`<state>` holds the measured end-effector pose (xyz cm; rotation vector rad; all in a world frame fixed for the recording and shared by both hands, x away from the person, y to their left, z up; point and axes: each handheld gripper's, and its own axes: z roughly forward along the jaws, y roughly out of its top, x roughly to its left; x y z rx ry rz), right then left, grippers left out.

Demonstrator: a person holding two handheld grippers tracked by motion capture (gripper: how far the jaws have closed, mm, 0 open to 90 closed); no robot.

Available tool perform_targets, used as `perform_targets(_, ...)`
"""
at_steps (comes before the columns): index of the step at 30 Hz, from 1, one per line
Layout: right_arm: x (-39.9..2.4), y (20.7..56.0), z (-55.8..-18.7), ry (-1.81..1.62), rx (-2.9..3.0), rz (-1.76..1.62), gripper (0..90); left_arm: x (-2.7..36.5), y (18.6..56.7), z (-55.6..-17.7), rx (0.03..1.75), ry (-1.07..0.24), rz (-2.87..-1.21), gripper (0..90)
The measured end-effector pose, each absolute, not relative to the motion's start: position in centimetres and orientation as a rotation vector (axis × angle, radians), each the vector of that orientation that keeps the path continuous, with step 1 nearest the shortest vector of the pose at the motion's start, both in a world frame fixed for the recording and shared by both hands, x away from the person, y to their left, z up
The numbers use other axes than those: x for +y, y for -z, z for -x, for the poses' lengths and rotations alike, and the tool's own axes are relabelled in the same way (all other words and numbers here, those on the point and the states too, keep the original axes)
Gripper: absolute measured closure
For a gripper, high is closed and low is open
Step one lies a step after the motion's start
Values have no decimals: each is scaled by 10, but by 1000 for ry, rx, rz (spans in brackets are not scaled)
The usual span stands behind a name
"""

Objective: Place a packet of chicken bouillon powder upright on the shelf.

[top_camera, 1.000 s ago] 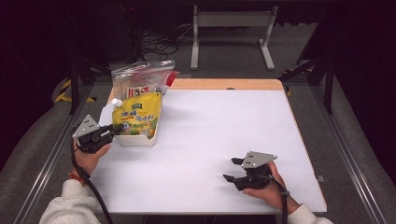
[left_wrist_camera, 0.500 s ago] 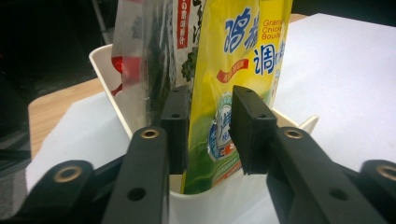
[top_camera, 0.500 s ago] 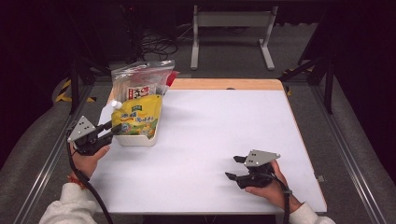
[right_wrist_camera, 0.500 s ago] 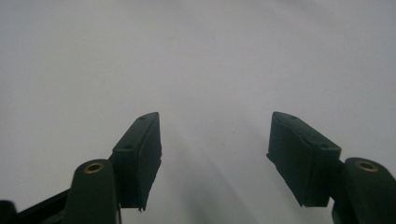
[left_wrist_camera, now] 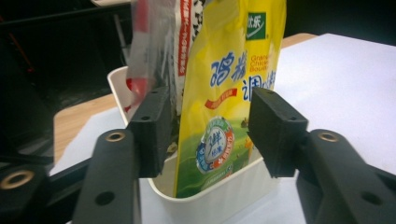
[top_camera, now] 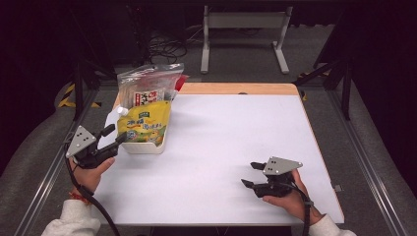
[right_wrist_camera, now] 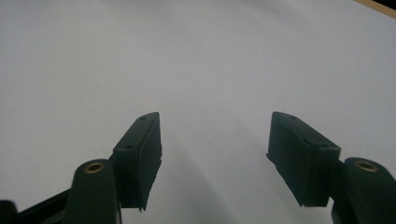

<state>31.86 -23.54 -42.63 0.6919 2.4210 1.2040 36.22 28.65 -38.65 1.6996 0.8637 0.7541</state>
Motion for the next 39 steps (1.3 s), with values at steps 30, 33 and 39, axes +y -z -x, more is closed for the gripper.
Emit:
perform_targets(30, -245, 423, -318, -1183, 2385, -713, 334, 250, 392, -323, 845, -699, -1720, 225)
perform_targets(33, -247, 423, -318, -1180, 2380, -717, 328, 241, 396, -323, 819, -678, -1757, 211)
perform_targets(39, -249, 423, -317, -1175, 2376, -722, 322, 229, 401, -322, 799, -646, -1798, 200)
